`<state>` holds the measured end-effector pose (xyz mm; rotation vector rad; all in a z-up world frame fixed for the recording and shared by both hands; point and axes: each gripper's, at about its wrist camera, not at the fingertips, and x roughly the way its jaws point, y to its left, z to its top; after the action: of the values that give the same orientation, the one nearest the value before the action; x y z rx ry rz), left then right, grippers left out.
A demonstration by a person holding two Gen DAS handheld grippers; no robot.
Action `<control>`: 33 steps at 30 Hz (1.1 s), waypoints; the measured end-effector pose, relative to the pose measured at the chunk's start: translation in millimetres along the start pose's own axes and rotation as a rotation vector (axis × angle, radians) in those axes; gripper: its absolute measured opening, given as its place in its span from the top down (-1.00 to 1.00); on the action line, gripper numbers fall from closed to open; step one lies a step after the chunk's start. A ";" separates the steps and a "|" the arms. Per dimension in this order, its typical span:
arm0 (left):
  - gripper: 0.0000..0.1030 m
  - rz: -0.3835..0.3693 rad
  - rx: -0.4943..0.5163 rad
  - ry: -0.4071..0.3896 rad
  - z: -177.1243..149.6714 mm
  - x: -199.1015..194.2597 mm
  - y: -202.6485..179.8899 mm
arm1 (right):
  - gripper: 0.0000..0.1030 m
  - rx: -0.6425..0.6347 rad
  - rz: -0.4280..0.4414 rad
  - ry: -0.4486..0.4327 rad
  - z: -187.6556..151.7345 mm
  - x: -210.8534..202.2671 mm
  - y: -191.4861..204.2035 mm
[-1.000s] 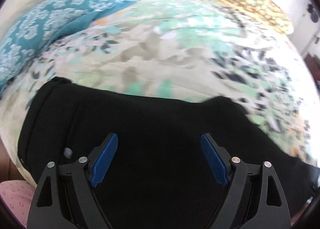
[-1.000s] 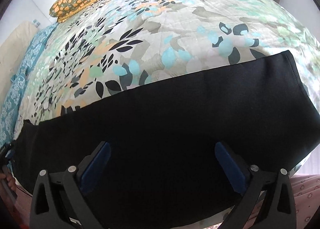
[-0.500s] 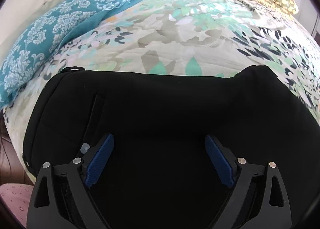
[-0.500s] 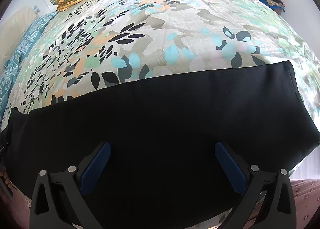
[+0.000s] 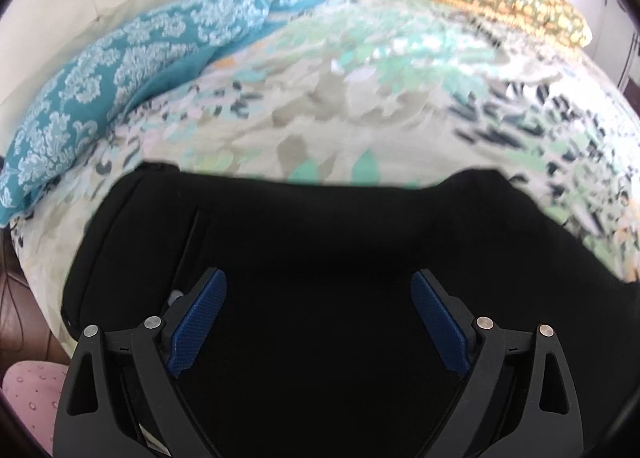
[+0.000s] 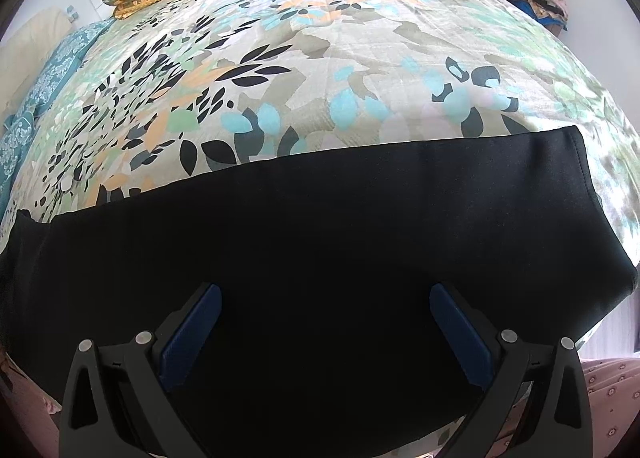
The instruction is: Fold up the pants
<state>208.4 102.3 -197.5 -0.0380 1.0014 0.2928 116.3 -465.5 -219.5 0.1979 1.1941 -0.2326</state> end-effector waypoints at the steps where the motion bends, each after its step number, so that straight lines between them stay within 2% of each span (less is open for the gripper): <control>1: -0.85 -0.001 0.005 -0.013 1.3 -2.4 -0.9 | -1.00 -0.002 -0.002 0.000 -0.2 0.0 0.3; 4: -0.87 0.036 0.004 0.008 0.8 5.2 5.2 | -1.00 -0.002 -0.003 -0.001 -0.5 -0.2 0.9; 7: -0.87 0.068 -0.043 0.045 -4.7 15.6 20.1 | -1.00 -0.003 -0.004 -0.001 -0.5 -0.1 1.0; 9: -0.87 0.078 -0.071 0.042 -5.0 14.3 26.0 | -1.00 -0.003 -0.004 -0.001 -0.5 -0.1 1.0; 12: -0.87 0.023 -0.075 0.013 1.1 2.5 18.9 | -1.00 -0.007 -0.007 -0.004 -0.9 -0.1 1.5; 16: -0.87 -0.065 -0.007 -0.027 3.1 -15.2 -17.6 | -1.00 -0.014 -0.001 -0.006 -0.7 -0.2 1.2; 18: -0.87 -0.134 0.052 -0.031 -1.0 -21.6 -43.9 | -1.00 -0.013 0.013 -0.002 0.4 -1.8 -0.3; 21: -0.87 -0.177 0.164 -0.028 -12.7 -25.0 -77.5 | -0.99 0.029 0.079 -0.008 7.1 -12.2 -9.1; 23: -0.87 -0.162 0.233 -0.007 -24.7 -19.2 -89.1 | -0.99 0.088 0.152 -0.039 13.7 -21.5 -24.4; 25: -0.88 -0.130 0.261 0.024 -33.1 -7.4 -88.2 | -0.99 0.156 0.198 -0.030 25.8 -22.7 -47.2; 27: -0.97 -0.160 0.219 0.036 -37.7 1.6 -76.8 | -0.99 0.242 0.223 -0.003 40.8 -18.9 -80.6; 30: -0.99 -0.174 0.174 0.048 -35.1 5.3 -68.8 | -0.98 0.350 0.254 0.140 58.8 3.0 -141.4; 32: -0.99 -0.174 0.175 0.047 -36.4 4.0 -69.5 | -0.82 0.407 0.270 0.129 70.3 -3.9 -180.9; 33: -0.99 -0.172 0.176 0.044 -36.9 4.0 -69.1 | -0.81 0.428 0.245 0.099 76.0 -14.0 -200.9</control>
<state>197.9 30.7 -227.9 0.0290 1.0570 0.0460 122.7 -677.9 -185.3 0.7318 1.1948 -0.2635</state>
